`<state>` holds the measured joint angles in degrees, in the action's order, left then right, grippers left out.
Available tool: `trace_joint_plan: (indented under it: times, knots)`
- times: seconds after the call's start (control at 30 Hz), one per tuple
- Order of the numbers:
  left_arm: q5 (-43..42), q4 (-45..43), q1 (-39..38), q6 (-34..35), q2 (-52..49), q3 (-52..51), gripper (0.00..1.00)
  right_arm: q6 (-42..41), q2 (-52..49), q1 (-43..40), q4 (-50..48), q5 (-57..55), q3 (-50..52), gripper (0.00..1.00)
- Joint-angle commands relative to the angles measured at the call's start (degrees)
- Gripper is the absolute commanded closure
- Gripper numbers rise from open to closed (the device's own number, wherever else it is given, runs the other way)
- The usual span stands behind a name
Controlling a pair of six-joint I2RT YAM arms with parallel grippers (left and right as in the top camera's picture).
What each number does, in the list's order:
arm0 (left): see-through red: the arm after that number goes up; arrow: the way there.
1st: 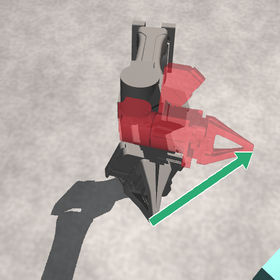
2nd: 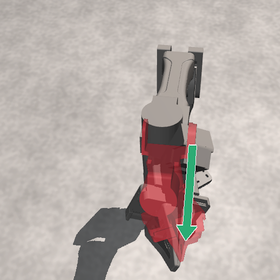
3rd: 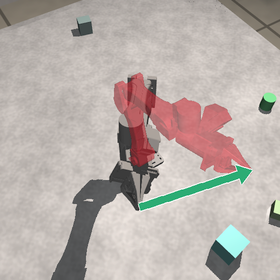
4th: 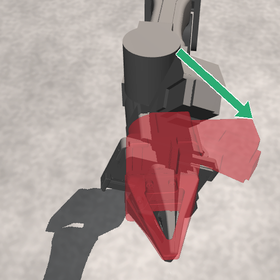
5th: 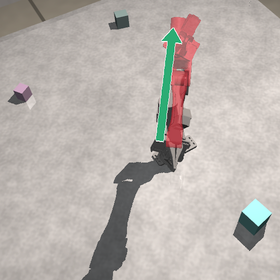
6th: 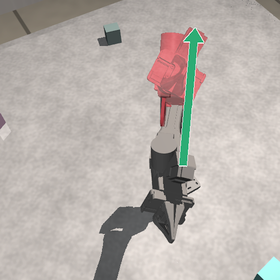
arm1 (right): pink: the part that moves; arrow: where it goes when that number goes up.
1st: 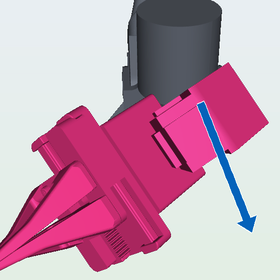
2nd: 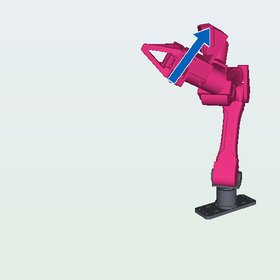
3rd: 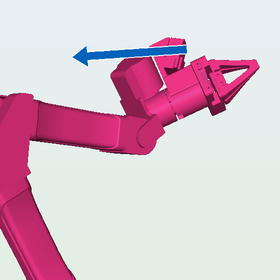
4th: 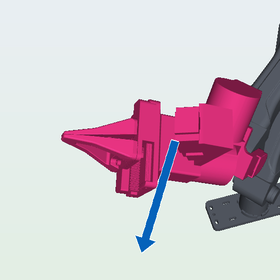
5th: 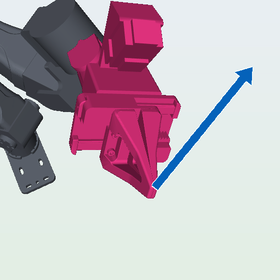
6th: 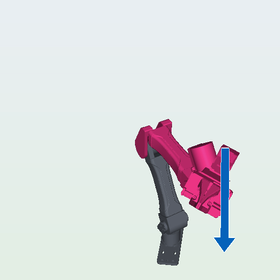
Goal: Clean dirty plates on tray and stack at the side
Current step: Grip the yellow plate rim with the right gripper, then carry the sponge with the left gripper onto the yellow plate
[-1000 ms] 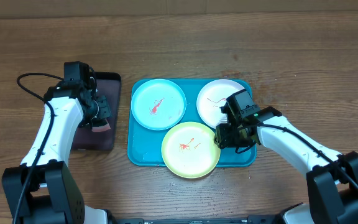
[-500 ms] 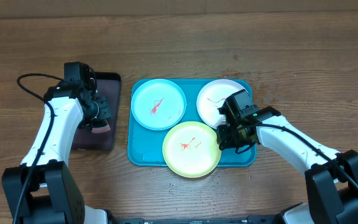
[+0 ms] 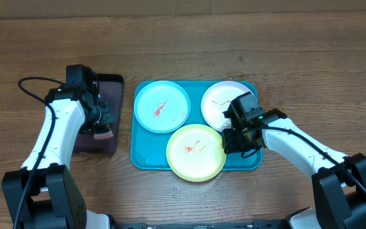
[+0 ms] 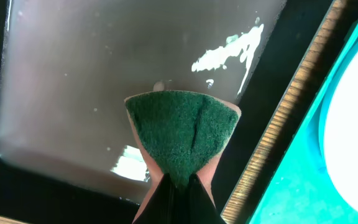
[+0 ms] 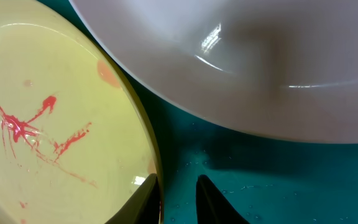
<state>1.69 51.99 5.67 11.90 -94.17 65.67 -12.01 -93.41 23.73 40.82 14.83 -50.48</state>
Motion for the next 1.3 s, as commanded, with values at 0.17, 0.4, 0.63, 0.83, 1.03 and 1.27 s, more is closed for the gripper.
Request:
trace_joint_plan:
  times: [0.17,0.4,0.63,0.83,1.03,1.27]
  knots:
    - [-0.66,0.0,-0.07,1.16,0.44,0.81,0.96,0.2,-0.15,0.33,-0.02,0.24,-1.22,0.81]
    - [0.79,-12.09,0.81,3.37,6.12,0.81,0.96,0.22,-0.15,0.33,-0.26,0.22,-1.22,0.88]
    - [4.63,-15.85,1.09,4.09,16.87,0.81,0.96,0.22,-0.15,0.33,-0.52,0.22,-1.22,0.9]
    - [7.82,-17.05,1.09,5.27,19.69,0.81,0.96,0.22,-0.15,0.33,-0.87,0.22,-1.22,0.9]
    - [6.93,-17.77,0.96,4.83,19.67,0.81,0.96,0.22,-0.15,0.33,-0.85,0.24,-1.22,0.94]
    - [-9.79,-15.85,-5.75,0.52,18.51,0.81,0.96,0.24,-0.15,0.33,0.59,0.24,-1.22,0.96]
